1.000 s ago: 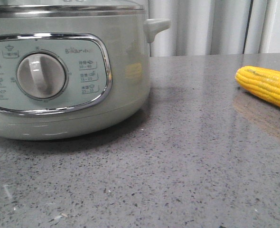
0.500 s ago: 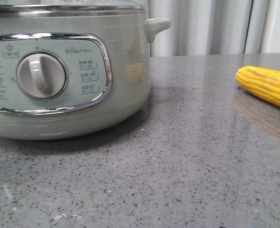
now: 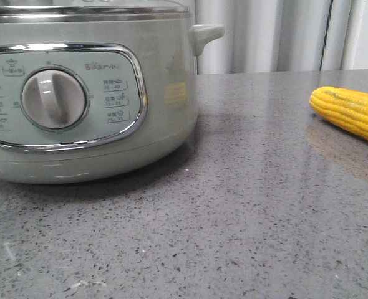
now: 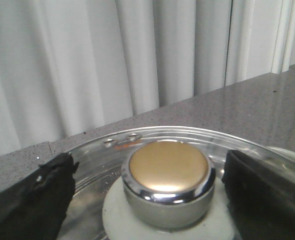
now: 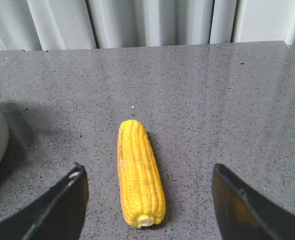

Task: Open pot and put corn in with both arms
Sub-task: 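Lift the glass lid off the pot with the left gripper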

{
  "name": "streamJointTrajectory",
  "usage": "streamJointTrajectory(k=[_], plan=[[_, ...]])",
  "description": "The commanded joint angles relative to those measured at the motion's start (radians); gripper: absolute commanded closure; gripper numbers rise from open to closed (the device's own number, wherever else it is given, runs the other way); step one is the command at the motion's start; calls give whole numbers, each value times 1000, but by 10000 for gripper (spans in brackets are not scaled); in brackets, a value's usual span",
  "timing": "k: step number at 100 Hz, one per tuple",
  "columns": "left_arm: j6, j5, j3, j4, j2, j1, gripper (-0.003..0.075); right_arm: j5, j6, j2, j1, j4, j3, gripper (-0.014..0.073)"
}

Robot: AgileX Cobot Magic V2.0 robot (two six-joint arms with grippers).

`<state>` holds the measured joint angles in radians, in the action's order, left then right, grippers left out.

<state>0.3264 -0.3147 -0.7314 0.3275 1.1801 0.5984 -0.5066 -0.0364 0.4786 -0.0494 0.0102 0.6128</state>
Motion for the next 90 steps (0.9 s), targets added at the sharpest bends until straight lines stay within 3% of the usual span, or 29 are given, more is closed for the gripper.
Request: streamJointTrajectory(k=[1, 43, 81, 90], plan=[[-13, -61, -35, 8, -1, 4, 146, 69, 10, 16, 1, -10, 33, 134], [-21, -30, -35, 11, 10, 4, 239, 52, 10, 16, 1, -10, 28, 134], [-21, -3, -35, 11, 10, 4, 481, 47, 10, 16, 1, -10, 28, 134], [-21, -19, -35, 11, 10, 4, 503, 47, 10, 16, 1, -10, 28, 134]])
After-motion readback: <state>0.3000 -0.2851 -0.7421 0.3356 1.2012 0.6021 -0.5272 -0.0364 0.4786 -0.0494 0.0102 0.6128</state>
